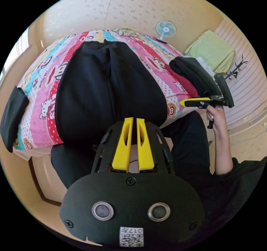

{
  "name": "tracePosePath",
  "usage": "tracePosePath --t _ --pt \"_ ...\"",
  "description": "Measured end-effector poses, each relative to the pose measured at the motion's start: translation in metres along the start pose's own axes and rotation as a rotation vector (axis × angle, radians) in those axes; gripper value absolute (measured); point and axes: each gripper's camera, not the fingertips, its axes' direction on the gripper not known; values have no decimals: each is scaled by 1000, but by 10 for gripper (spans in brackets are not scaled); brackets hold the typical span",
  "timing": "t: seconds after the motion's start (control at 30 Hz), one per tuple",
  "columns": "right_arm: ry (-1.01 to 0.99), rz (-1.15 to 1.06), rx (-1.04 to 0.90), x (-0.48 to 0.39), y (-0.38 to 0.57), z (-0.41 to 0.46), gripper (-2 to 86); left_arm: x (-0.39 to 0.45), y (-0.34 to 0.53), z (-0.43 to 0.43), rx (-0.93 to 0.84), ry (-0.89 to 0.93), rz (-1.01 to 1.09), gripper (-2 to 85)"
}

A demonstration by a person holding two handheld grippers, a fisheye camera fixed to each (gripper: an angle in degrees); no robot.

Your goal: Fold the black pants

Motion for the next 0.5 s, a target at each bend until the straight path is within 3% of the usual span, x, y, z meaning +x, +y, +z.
tracePosePath --t 0.07,0.3,0.5 --pt "-70 -23 -52 0 -14 9 36 17 -19 9 -56 88 42 51" --pt "-245 0 118 23 -1 38 86 53 -23 14 -113 216 93 90" --pt "-505 -15 135 52 19 54 47 49 -7 3 -112 333 18 106"
